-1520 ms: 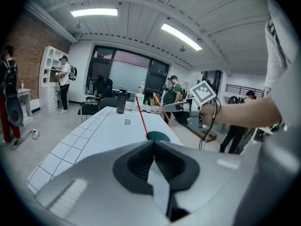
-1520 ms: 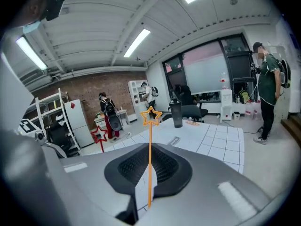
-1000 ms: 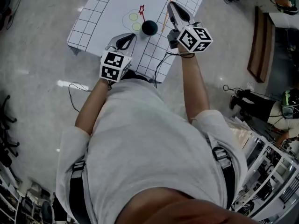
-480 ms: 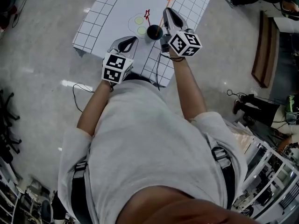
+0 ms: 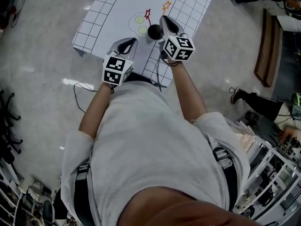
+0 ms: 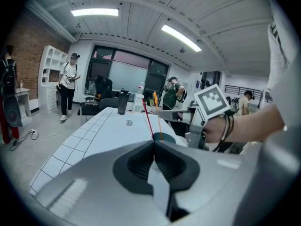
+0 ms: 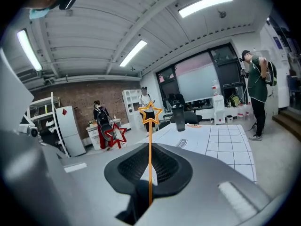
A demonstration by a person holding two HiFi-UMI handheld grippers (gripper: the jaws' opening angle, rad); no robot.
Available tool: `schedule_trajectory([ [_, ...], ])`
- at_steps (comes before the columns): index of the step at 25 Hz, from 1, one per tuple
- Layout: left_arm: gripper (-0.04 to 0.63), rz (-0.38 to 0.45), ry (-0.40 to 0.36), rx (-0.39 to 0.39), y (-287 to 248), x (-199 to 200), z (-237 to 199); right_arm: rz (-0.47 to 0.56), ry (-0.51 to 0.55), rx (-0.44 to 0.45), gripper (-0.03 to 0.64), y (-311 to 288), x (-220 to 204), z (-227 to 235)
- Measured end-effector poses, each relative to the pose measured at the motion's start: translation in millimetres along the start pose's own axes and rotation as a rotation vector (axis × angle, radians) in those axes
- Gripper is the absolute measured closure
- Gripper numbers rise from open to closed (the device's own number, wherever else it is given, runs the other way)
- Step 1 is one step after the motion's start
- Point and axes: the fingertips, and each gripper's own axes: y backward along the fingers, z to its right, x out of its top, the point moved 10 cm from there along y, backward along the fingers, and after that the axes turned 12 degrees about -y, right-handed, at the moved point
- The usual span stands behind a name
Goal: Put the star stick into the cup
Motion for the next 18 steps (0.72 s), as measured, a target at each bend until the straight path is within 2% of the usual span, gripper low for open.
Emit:
schedule_trajectory([
  [4,0.592,-0.003,0.006,0.010,2,-2,-3,-0.052,0.059,-0.030,0.601,3,-7,-3],
  [12,0.592,0.010,0.002,0.009,5,1,-1,-0.164,0.060,-0.068,0.586,1,-18,-1],
  [18,0.592,0.027,0.006,0.004,18,0,1,-0.157,0.046,-0.079,0.535,10,-17,-5],
])
